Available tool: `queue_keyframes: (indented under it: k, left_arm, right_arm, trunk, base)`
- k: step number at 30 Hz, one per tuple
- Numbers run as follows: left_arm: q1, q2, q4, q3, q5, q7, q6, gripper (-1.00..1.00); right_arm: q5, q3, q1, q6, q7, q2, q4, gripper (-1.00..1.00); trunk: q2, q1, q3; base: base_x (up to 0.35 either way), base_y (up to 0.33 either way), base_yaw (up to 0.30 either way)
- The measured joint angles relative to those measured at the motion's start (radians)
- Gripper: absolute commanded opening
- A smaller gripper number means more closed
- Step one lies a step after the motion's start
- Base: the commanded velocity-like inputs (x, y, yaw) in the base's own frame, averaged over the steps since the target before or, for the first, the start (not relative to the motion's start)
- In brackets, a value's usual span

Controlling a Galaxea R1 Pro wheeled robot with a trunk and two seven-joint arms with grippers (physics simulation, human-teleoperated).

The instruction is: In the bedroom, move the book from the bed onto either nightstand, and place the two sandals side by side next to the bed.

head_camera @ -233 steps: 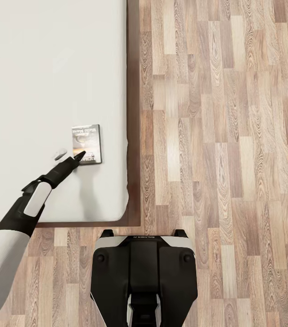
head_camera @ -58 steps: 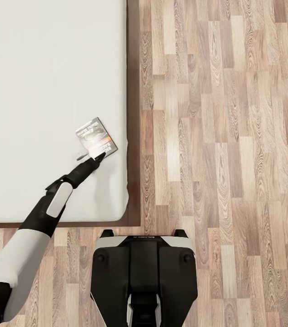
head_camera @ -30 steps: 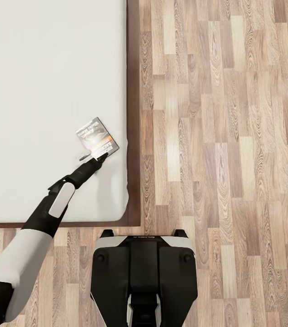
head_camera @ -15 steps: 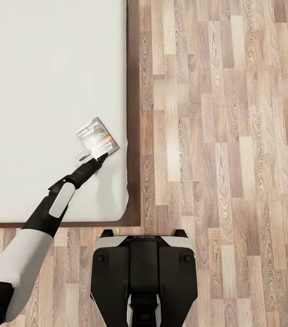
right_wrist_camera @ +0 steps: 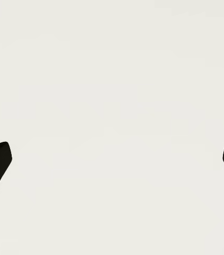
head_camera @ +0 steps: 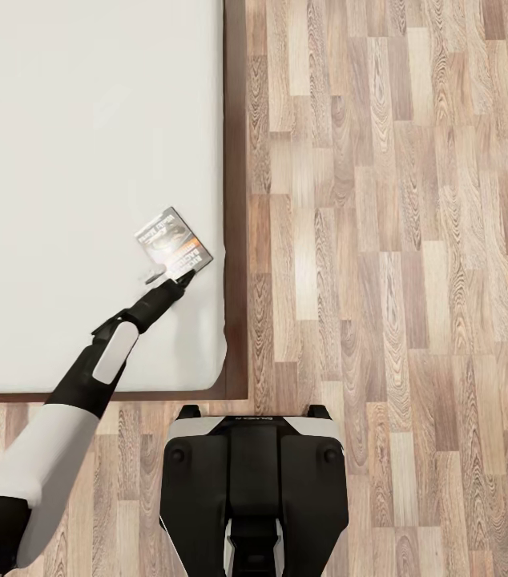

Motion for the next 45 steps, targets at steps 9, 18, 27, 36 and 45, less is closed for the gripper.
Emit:
queue_keyframes:
  k: [9,18,27,36,45]
  left_arm:
    - [0.000,-0.011,0.000,-0.021,0.000,0.006,0.000,1.00]
    - [0.000,-0.014,0.000,-0.029,0.000,0.009,0.000,1.00]
    - [0.000,-0.016,-0.001,-0.031,0.000,0.010,0.000,1.00]
    - [0.000,-0.016,-0.001,-0.031,0.000,0.010,0.000,1.00]
    - [0.000,-0.016,0.000,-0.031,0.001,0.010,0.000,1.00]
  right_arm:
    - [0.000,0.000,0.000,0.000,0.000,0.000,0.000,1.00]
    - [0.000,0.000,0.000,0.000,0.000,0.000,0.000,1.00]
    - [0.000,0.000,0.000,0.000,0.000,0.000,0.000,1.00]
    - [0.000,0.000,0.000,0.000,0.000,0.000,0.000,1.00]
    - [0.000,0.000,0.000,0.000,0.000,0.000,0.000,1.00]
  trunk:
    - [0.000,0.000,0.000]
    - [0.000,0.000,0.000]
    - [0.000,0.000,0.000]
    - [0.000,0.000,0.000]
    - [0.000,0.000,0.000]
  base:
    - [0.000,0.000,0.000]
    - [0.000,0.000,0.000]
    - [0.000,0.000,0.000]
    - [0.000,0.000,0.000]
    - [0.000,0.000,0.000]
